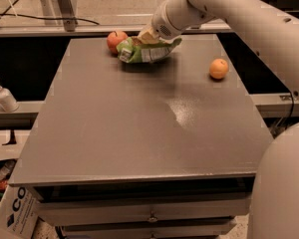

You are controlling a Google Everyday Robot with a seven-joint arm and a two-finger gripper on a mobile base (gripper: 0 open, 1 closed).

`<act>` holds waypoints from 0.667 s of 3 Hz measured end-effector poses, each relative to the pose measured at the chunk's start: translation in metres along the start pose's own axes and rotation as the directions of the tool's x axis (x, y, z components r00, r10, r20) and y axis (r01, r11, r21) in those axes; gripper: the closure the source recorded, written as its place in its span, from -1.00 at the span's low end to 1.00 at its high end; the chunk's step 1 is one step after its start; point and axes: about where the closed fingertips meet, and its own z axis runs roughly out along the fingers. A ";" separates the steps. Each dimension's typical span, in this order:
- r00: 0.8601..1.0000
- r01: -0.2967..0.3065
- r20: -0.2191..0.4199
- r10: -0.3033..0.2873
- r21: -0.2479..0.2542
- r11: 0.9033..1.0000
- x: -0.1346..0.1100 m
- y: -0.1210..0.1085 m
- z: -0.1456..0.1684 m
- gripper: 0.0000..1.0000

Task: Move green rice chip bag near apple

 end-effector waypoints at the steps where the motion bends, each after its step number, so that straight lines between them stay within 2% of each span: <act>1: 1.000 -0.017 -0.015 0.016 -0.008 1.000 0.009 0.005 0.003 0.17; 2: 0.999 -0.030 -0.022 0.030 -0.016 0.999 0.017 0.014 0.002 -0.30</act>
Offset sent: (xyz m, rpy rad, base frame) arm -0.0225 -0.0153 -0.0249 0.0004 0.0522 -0.0288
